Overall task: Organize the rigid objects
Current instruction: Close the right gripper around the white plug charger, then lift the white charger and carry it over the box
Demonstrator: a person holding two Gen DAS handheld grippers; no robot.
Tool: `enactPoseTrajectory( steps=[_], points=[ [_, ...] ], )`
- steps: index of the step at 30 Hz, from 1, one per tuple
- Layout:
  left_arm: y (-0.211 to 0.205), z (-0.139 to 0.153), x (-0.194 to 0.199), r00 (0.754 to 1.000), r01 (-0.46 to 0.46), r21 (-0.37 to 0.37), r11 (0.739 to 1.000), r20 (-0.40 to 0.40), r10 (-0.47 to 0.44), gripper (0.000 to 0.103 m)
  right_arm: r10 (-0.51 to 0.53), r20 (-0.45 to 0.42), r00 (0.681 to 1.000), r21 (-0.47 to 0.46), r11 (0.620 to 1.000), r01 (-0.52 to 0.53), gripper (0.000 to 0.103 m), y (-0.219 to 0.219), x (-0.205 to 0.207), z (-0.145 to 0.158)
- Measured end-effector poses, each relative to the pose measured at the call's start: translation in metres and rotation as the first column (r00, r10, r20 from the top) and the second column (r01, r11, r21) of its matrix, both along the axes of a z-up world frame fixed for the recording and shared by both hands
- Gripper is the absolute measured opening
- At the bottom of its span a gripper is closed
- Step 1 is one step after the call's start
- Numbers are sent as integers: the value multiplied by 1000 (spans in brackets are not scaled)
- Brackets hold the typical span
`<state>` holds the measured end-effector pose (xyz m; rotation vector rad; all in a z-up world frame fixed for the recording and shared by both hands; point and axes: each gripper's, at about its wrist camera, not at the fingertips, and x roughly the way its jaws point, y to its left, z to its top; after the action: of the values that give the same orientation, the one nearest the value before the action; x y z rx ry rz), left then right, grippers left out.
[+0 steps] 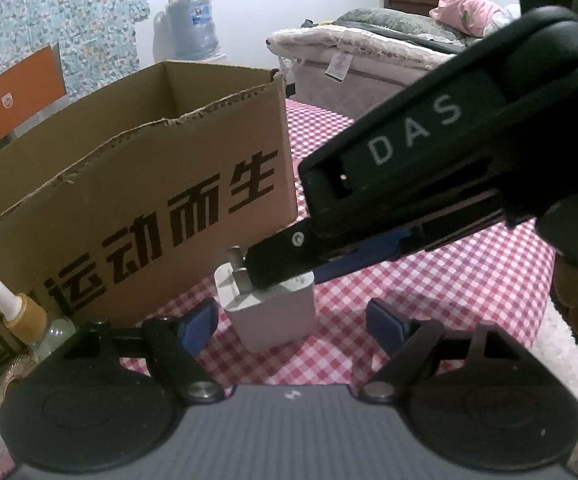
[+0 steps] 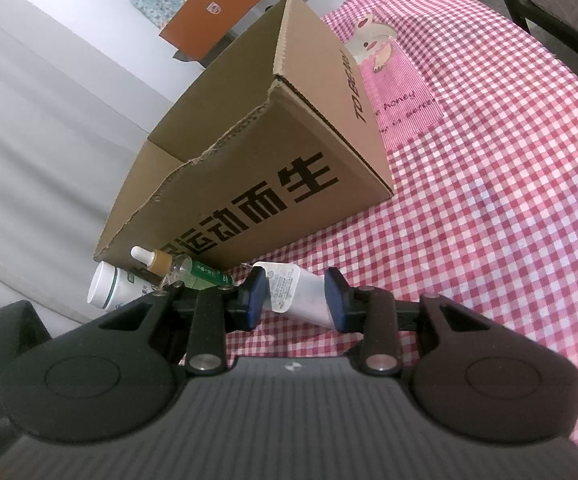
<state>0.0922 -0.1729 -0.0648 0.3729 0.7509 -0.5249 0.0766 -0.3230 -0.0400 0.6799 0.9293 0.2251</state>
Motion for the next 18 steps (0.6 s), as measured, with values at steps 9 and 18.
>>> enactPoseTrajectory(
  steps=[9,18],
  points=[
    [-6,1,12,1000,-13,-9,1000,-9,13,66,-5,-7,1000,5,1000,5,34,1,0,0],
    [-2,4,16,999,-52,-22,998,-19,51,48,-15,-7,1000,6,1000,15,33,1,-3,1]
  ],
)
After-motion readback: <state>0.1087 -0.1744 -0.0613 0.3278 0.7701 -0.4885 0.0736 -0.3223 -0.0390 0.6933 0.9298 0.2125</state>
